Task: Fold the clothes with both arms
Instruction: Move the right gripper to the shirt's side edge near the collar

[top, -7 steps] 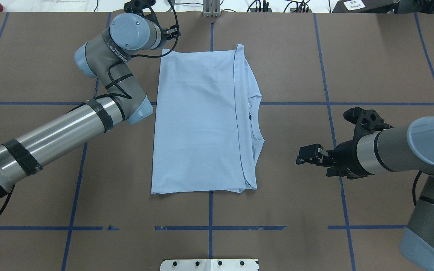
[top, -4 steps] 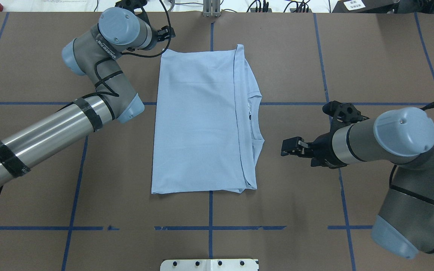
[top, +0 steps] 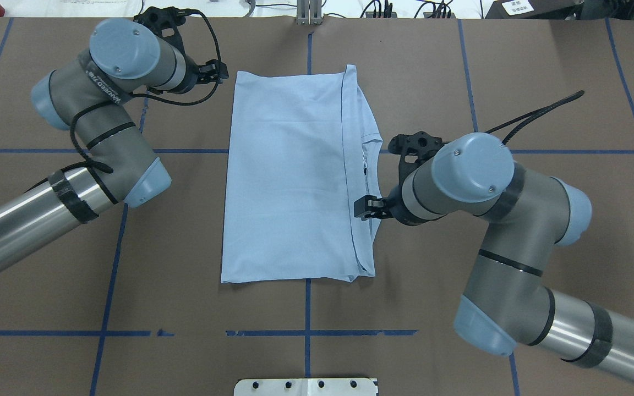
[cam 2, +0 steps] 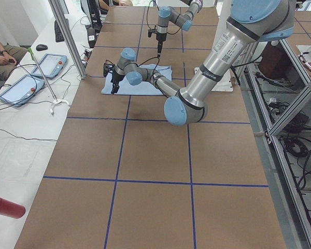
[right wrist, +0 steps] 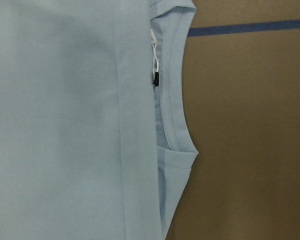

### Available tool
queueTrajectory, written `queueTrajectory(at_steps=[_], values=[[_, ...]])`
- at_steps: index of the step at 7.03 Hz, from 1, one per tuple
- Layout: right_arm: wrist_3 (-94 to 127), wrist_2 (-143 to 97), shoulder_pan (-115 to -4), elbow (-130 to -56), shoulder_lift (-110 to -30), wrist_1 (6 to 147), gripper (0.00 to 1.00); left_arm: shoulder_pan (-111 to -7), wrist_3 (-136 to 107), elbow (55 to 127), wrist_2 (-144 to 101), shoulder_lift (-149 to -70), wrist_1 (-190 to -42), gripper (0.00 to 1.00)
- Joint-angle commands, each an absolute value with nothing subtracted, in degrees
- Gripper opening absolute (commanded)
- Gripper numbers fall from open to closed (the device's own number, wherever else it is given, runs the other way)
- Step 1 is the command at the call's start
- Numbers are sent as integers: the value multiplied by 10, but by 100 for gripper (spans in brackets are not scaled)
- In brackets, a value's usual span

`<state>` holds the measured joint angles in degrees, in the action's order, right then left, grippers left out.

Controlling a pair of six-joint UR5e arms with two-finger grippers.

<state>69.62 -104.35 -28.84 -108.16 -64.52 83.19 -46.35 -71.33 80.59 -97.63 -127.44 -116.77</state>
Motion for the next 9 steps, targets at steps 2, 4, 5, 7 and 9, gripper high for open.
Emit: queueTrajectory(at_steps=[2, 4, 5, 7, 9], values=[[563, -966, -227, -1066, -569, 976, 100, -456, -710, 879, -979, -1228, -1149, 100], [549, -953, -217, -1031, -563, 982, 100, -454, -711, 878, -980, -1227, -1153, 100], [551, -942, -208, -1014, -560, 999, 100, -446, -712, 877, -979, -1227, -1156, 100], [551, -924, -197, -1009, -557, 1015, 100, -442, -715, 877, -979, -1227, -1157, 100], [551, -925, -193, -1005, -555, 1014, 100, -439, -715, 878, -978, -1226, -1157, 100]])
